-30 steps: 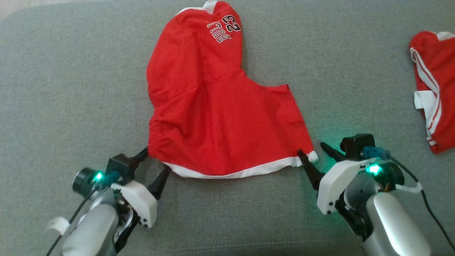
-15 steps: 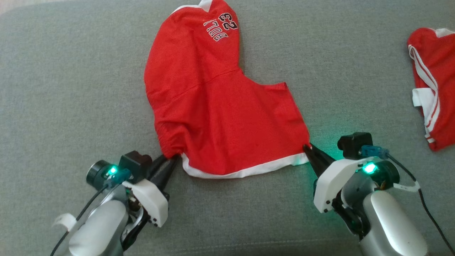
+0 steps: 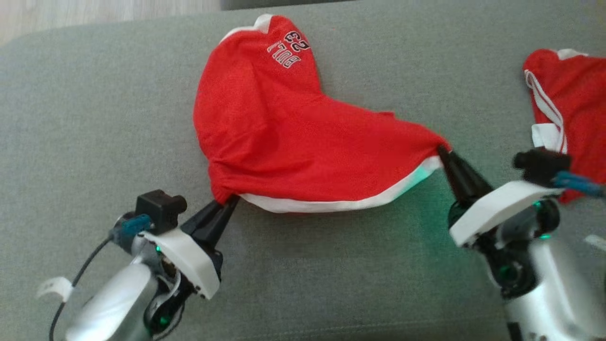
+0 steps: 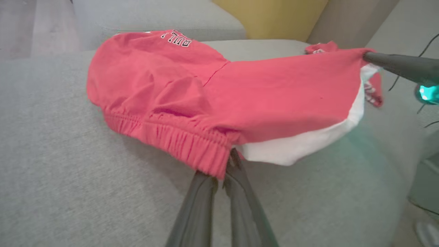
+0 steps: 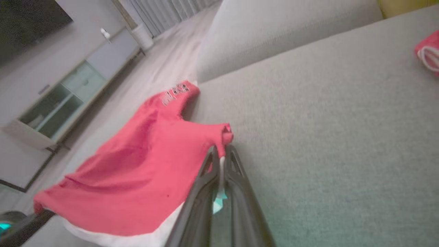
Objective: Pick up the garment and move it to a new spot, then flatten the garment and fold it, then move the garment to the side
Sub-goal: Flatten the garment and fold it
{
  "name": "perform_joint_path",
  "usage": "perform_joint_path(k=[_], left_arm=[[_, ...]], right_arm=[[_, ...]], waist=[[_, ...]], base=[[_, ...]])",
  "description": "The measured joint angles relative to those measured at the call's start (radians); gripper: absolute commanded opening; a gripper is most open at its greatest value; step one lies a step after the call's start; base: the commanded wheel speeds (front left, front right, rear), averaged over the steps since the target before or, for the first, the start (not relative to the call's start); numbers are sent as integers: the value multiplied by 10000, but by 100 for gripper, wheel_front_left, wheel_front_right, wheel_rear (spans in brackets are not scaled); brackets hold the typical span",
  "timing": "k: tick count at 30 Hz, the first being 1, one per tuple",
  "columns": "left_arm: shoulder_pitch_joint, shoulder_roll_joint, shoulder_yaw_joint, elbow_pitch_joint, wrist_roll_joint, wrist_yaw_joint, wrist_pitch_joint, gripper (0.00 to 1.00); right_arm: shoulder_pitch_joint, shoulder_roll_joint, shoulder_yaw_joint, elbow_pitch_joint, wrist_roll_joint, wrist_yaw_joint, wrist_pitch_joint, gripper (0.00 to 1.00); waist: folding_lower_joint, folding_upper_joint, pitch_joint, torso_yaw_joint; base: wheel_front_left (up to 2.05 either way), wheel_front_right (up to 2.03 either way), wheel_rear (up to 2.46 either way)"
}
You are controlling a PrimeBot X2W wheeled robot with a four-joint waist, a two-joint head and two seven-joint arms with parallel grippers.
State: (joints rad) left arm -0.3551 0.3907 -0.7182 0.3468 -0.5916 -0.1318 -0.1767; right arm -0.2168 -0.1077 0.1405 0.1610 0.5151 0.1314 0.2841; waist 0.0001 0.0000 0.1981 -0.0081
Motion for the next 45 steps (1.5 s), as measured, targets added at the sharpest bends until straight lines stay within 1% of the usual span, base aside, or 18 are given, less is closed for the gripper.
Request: perform_joint_path(k=[1, 2, 3, 7, 9, 12, 15, 19, 22, 24, 27, 30, 32, 34, 36, 38, 42, 45], left_arm=[[284, 251, -15, -798, -719, 0, 464, 0], [453, 395, -48, -1210, -1037, 0, 738, 0], [762, 681, -84, -1996, -1636, 2, 1304, 0], [1256, 1237, -71, -3852, -2951, 10, 2508, 0], [1470, 1430, 6, -5093, -3858, 12, 3003, 0], [1684, 1603, 328, -7187, -5407, 15, 3591, 0], [1575, 1960, 945, -8821, -6550, 236, 4042, 0], [1001, 2025, 1716, -10268, -8339, 583, 4443, 0], [184, 2094, 2113, -10893, -9258, 924, 4974, 0], [-511, 2088, 2213, -11018, -9731, 1185, 5281, 0], [-1613, 2029, 2268, -10671, -10023, 1505, 5708, 0], [-2847, 1708, 2301, -9611, -9938, 1724, 5908, 0], [-3832, 1476, 2165, -8487, -9263, 1829, 5981, 0], [-4936, 1246, 1981, -7129, -8222, 1843, 5916, 0], [-6086, 1035, 1643, -5787, -7124, 1651, 5802, 0], [-7128, 610, 1419, -4431, -6309, 1473, 5496, 0], [-9053, -113, 1177, -1854, -4391, 1269, 4293, 0], [-10447, -608, 1218, -362, -3496, 1164, 3218, 0]], right_arm=[[4, 13, -341, -481, 708, 0, 286, 0], [7, 10, -562, -715, 997, 0, 422, 0], [11, -4, -1037, -1158, 1444, 0, 704, 0], [29, -2, -1847, -2341, 2337, 0, 1252, 0], [41, 8, -2151, -3158, 2811, 0, 1570, 0], [62, 61, -2648, -4403, 3335, 0, 2033, 0], [57, 207, -3181, -5474, 3647, 0, 2470, 0], [-121, 385, -3522, -6445, 3942, 0, 3068, 0], [-714, 483, -3847, -6874, 4142, 0, 3382, 0], [-1291, 491, -4079, -6989, 4172, 0, 3567, 0], [-2298, 512, -4309, -6738, 3873, 0, 3802, 0], [-3509, 523, -4429, -5768, 3164, 0, 3887, 0], [-4502, 522, -4410, -4719, 2533, 0, 3837, 0], [-5615, 525, -4370, -3545, 1848, 0, 3530, 0], [-6789, 520, -4320, -2316, 1287, 0, 3112, 0], [-7946, 520, -4266, -1055, 790, 0, 2489, 0], [-10192, 506, -4284, 1271, 257, 0, 951, 0], [-11625, 497, -3992, 2635, 82, 0, -21, 0]], waist=[[0, 0, -142, -4], [0, 0, -215, 6], [0, 0, -364, 41], [0, 0, -666, 112], [0, 0, -821, 127], [-1, 0, -990, 101], [-1, 0, -1098, 14], [-1, 0, -1143, -252], [-1, 0, -1042, -427], [-1, 0, -848, -487], [-1, 0, -442, -529], [-1, 0, 93, -539], [0, 0, 513, -536], [0, 0, 958, -523], [1, 0, 1410, -506], [2, 0, 1867, -492], [3, 0, 2745, -486], [4, -1, 3391, -509]], base=[[0, 0, 0], [0, 0, 0], [0, 0, 0], [0, 0, 0], [0, 0, 0], [0, 0, 0], [0, 0, 0], [0, 0, 0], [0, 0, 0], [0, 0, 0], [0, 0, 0], [0, 0, 0], [0, 0, 0], [0, 0, 0], [0, 0, 0], [0, 0, 0], [0, 0, 0], [0, 0, 0]])
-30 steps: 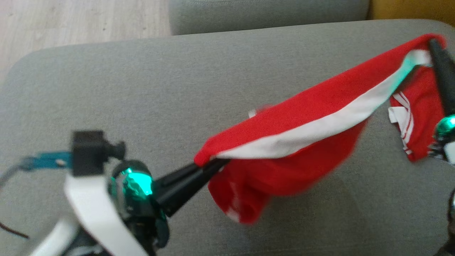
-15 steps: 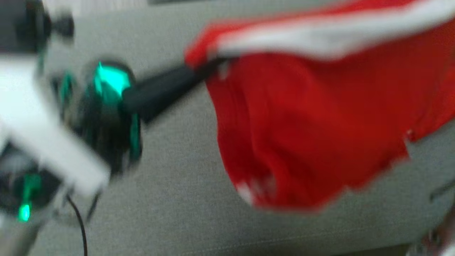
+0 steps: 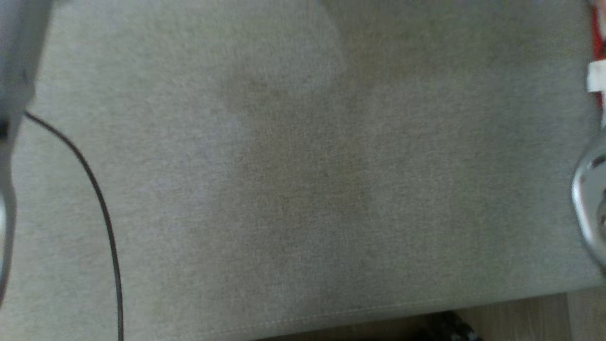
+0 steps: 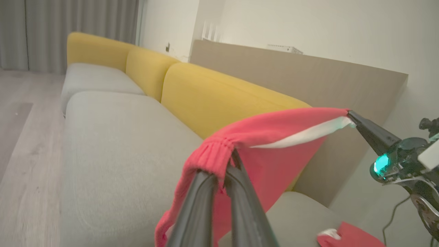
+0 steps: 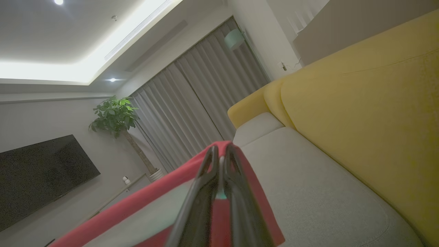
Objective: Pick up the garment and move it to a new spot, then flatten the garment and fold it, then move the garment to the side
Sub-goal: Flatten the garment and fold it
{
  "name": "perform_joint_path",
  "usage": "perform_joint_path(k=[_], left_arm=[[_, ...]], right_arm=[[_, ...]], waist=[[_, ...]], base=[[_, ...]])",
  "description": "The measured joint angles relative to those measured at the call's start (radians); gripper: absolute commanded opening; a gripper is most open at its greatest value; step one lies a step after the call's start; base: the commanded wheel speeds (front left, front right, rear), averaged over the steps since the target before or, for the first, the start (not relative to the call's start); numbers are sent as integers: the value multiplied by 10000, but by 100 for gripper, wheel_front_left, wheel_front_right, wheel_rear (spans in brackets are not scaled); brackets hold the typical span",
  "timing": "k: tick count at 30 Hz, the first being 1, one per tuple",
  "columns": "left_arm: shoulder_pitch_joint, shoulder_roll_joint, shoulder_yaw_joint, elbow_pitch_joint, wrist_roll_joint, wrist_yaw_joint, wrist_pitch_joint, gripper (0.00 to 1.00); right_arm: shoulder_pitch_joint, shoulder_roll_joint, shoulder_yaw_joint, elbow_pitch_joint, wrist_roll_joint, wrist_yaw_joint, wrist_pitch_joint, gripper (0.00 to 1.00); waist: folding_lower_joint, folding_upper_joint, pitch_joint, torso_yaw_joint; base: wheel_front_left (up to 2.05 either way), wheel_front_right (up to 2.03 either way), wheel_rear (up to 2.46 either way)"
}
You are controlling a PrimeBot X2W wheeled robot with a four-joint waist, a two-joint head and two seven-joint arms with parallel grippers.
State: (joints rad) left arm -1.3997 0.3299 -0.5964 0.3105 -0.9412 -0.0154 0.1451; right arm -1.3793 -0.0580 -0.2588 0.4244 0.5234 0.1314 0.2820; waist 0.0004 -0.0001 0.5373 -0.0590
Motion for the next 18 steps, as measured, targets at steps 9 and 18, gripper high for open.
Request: perform_joint_path(k=[9, 18], left_arm=[[423, -637, -715, 2884, 1003, -894, -2347, 0], [3614, 267, -2015, 1722, 602, -1087, -2807, 0]], right_arm=[[541, -27, 2171, 2437, 1697, 0, -2044, 0], [4915, -284, 3689, 932, 2408, 0, -2320, 0]], waist=[[1, 0, 1054, -288], [-5, 0, 113, -479]], base=[[0, 0, 0], [0, 0, 0]])
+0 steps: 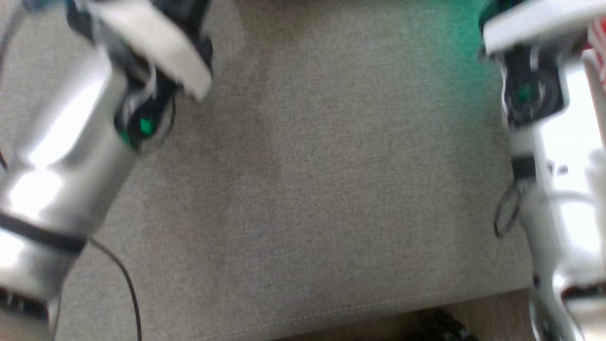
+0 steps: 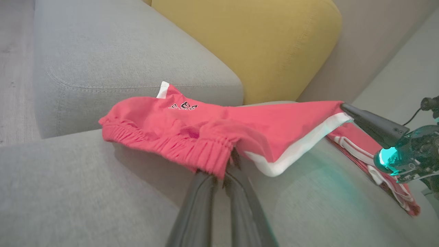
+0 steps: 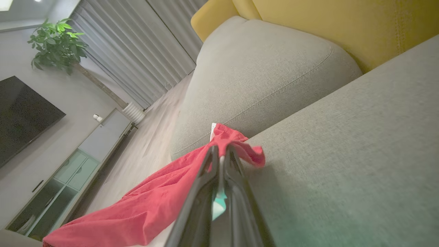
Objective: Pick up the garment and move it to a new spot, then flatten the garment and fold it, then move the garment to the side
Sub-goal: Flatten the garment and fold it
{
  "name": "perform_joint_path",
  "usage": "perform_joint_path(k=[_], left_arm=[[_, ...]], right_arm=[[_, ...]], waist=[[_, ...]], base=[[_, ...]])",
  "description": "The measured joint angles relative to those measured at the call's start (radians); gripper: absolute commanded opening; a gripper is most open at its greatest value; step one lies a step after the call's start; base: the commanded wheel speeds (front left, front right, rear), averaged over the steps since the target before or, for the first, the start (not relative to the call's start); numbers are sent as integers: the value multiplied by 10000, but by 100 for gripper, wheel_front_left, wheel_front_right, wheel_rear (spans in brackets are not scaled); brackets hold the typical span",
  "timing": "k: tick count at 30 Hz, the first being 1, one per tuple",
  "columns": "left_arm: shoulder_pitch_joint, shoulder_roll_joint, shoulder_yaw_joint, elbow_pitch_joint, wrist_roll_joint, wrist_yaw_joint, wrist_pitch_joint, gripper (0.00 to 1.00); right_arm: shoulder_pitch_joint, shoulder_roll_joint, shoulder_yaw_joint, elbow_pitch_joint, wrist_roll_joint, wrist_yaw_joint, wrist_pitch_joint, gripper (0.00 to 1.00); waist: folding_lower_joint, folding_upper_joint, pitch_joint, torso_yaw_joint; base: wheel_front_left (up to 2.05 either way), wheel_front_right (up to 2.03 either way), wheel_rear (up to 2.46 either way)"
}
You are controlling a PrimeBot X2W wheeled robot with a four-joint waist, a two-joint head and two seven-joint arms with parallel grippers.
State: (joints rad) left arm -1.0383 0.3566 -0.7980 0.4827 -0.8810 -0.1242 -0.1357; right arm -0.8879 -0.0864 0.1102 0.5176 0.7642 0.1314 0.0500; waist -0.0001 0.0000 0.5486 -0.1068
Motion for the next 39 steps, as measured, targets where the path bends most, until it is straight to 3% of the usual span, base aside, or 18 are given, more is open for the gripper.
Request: perform_joint_path(k=[5, 10, 18, 24, 31, 39], left_arm=[[2010, 836, -408, -1603, -86, 107, -259, 0], [4394, 1367, -673, -3179, -485, 886, -523, 0], [8084, 1883, -1317, -5586, -1110, 2295, -698, 0], [9877, 1948, -1595, -6836, -1590, 2752, -878, 0], [9574, 1751, -1212, -7285, -1766, 2736, -961, 0], [8186, 936, -602, -7781, -2740, 2470, -460, 0]], right_arm=[[2307, -445, -96, -1689, 215, 0, 6, 0], [4843, -514, -633, -3254, 113, 0, 318, 0], [9175, -146, -1764, -5958, -790, 0, 1937, 0], [11249, 213, -2731, -7896, -1058, 0, 3089, 0], [10022, 416, -2888, -8276, -1290, 0, 3971, 0], [6712, 408, -2504, -6936, -1954, 0, 4775, 0]], waist=[[0, 0, -740, -6], [0, 1, -1722, -2], [-1, 1, -3311, -28], [-1, 1, -3810, 31], [-1, 1, -3454, 258], [-1, 0, -2510, 823]], base=[[0, 0, 0], [0, 0, 0], [0, 0, 0], [0, 0, 0], [0, 0, 0], [0, 0, 0]])
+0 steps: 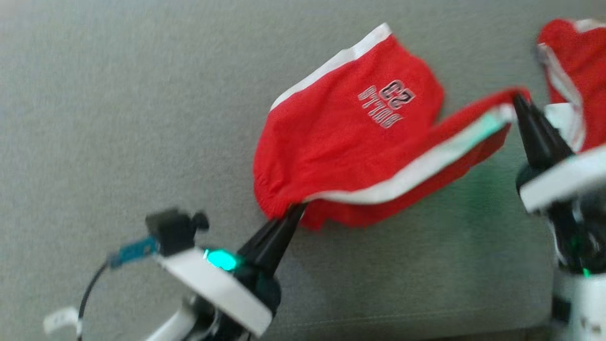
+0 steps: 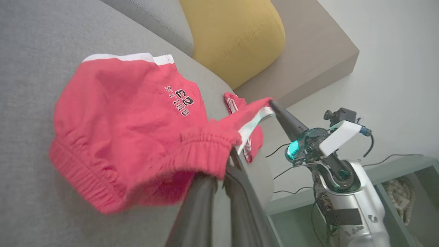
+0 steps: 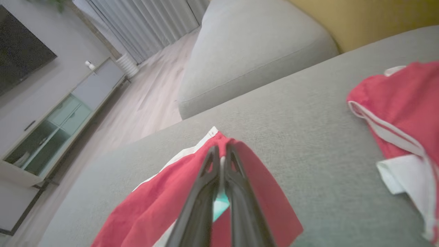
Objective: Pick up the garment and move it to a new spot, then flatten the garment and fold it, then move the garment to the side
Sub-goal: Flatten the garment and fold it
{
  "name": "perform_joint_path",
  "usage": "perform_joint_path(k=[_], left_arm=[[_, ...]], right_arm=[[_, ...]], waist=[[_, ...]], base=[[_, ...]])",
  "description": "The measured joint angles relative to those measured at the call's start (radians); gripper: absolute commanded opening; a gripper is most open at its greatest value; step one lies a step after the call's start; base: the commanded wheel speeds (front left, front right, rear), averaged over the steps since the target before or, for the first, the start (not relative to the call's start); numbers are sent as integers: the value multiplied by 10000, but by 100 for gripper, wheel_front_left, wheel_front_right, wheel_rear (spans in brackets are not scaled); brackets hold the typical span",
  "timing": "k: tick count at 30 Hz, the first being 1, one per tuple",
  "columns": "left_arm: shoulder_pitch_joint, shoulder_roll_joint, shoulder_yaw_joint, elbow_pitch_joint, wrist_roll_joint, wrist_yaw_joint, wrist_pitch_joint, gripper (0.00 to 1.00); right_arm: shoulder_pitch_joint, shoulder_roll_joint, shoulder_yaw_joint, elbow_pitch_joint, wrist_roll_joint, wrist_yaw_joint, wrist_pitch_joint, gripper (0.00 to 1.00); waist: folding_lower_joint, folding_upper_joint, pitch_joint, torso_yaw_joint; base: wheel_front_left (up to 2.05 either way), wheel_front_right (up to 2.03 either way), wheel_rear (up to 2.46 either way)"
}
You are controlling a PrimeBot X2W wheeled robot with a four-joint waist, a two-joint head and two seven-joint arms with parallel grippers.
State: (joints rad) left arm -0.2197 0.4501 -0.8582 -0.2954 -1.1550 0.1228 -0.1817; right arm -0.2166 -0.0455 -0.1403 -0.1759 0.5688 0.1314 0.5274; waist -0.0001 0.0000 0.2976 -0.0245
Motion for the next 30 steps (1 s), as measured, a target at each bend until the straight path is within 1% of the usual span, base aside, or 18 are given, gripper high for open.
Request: perform_joint_path(k=[3, 5, 7, 13, 17, 21, 27, 28, 30], left_arm=[[-761, -301, 119, 50, -192, 4, 284, 0], [-1271, -355, 213, 270, 17, 44, 393, 0], [-1708, -451, 339, 690, 201, 194, 391, 0], [-2150, -940, 313, 1611, 186, 167, 527, 0], [-2514, -1227, 376, 2196, 52, 21, 508, 0], [-2694, -1419, 552, 2575, -21, 4, 485, 0], [-2893, -1467, 593, 3216, -23, 8, 497, 0], [-2894, -1463, 573, 3292, 0, 38, 497, 0], [-2927, -1407, 435, 3396, 286, 247, 537, 0]], right_arm=[[-1182, -17, 67, 746, -286, 0, 244, 0], [-1966, -92, 88, 1218, -556, 0, 247, 0], [-2665, -171, 105, 1747, -715, 0, 276, 0], [-4026, -431, 23, 3294, -1223, 0, 286, 0], [-4614, -594, 75, 4163, -1306, 0, 253, 0], [-4967, -723, 236, 4640, -1336, 0, 117, 0], [-5323, -855, 805, 5359, -1266, 0, -180, 0], [-5323, -909, 880, 5450, -1220, 0, -240, 0], [-5326, -930, 1007, 5536, -1097, 0, -276, 0]], waist=[[0, 0, 460, 294], [2, 0, 721, 533], [2, 0, 920, 804], [3, 0, 1464, 1387], [2, 0, 1625, 1667], [2, 0, 1702, 1780], [1, 0, 1620, 1811], [1, 0, 1595, 1821], [1, 0, 1597, 1823]], base=[[0, 0, 0], [0, 0, 0], [0, 0, 0], [0, 0, 0], [0, 0, 0], [0, 0, 0], [0, 0, 0], [0, 0, 0], [0, 0, 0]])
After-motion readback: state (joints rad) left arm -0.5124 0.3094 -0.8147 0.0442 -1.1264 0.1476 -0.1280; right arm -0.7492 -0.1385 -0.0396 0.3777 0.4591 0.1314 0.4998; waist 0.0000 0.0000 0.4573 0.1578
